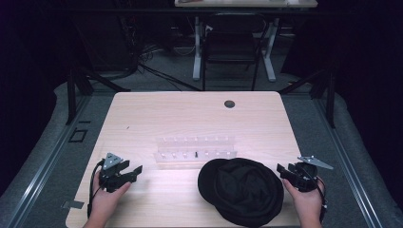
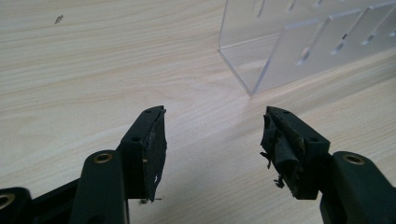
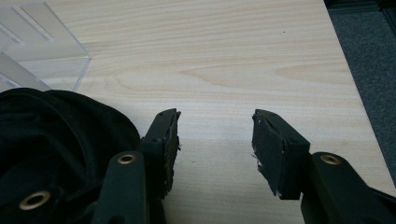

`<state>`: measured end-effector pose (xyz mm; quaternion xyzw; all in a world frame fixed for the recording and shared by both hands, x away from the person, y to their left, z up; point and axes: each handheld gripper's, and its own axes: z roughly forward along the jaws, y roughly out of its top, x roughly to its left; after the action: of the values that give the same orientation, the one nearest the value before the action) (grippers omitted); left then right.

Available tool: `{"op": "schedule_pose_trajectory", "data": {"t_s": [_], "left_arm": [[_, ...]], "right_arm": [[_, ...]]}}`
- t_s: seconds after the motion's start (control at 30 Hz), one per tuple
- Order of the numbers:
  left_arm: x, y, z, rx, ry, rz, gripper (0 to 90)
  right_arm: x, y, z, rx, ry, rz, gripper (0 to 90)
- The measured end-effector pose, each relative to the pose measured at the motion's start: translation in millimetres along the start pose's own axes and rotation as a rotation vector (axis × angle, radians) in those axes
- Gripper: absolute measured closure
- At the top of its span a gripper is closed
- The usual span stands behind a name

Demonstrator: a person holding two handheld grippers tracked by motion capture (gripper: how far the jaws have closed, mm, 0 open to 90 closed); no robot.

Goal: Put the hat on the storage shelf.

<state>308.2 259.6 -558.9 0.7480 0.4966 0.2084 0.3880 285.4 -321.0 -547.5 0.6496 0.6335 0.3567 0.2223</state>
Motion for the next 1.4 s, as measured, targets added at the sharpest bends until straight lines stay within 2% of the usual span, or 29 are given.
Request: {"op": "schedule_pose_trajectory", "data": {"t_s": [0.1, 0.3, 0.5, 0.6, 0.67, 0.7, 0.8, 0.87, 0.9, 1.03, 1.07, 1.3, 1.4], "left_arm": [[-0.3, -0.1, 0.0, 0.003, -0.010, -0.005, 40.3], [-2.3, 0.0, -0.9, -0.004, -0.008, 0.009, 40.3], [-4.4, 0.4, -1.1, -0.005, -0.005, 0.013, 40.3], [-5.9, 0.4, -2.0, -0.011, 0.001, 0.017, 40.3], [-7.2, 0.5, -2.3, -0.005, 0.002, 0.020, 40.3], [-8.9, 0.9, -2.8, -0.009, -0.002, 0.035, 40.3], [-10.7, 1.2, -3.0, -0.016, -0.004, 0.032, 40.3], [-10.6, 1.1, -2.6, -0.014, -0.006, 0.033, 40.4], [-10.6, 1.1, -2.6, -0.014, -0.006, 0.033, 40.4], [-10.2, 1.2, -2.9, -0.017, -0.009, 0.031, 40.4], [-10.3, 1.3, -2.9, -0.015, -0.010, 0.031, 40.4], [-11.5, 1.4, -1.7, -0.006, -0.013, 0.036, 40.4], [-11.9, 1.4, -1.2, -0.004, -0.017, 0.033, 40.4]], "right_arm": [[-0.6, 0.1, 0.1, 0.007, 0.000, 0.006, 50.3], [-0.4, 0.6, -0.1, -0.003, 0.001, 0.020, 50.3], [0.6, 2.1, -7.0, 0.000, -0.008, 0.028, 50.4], [4.7, 6.8, -17.4, -0.020, -0.010, 0.042, 50.8], [8.4, 11.8, -22.8, -0.015, -0.004, 0.056, 52.0], [10.5, 14.5, -26.4, -0.011, 0.006, 0.058, 52.2], [17.6, 18.8, -32.6, -0.006, 0.021, 0.065, 53.2], [26.9, 18.9, -41.8, 0.009, 0.043, 0.039, 54.5], [26.9, 18.9, -41.8, 0.009, 0.043, 0.039, 54.5], [33.1, 10.6, -49.4, 0.043, 0.062, 0.031, 58.5], [33.6, 6.3, -50.4, 0.065, 0.068, 0.032, 59.7], [32.3, -9.3, -54.0, 0.121, 0.062, 0.028, 62.6], [26.1, -17.6, -48.5, 0.142, 0.045, 0.041, 66.2]]}}
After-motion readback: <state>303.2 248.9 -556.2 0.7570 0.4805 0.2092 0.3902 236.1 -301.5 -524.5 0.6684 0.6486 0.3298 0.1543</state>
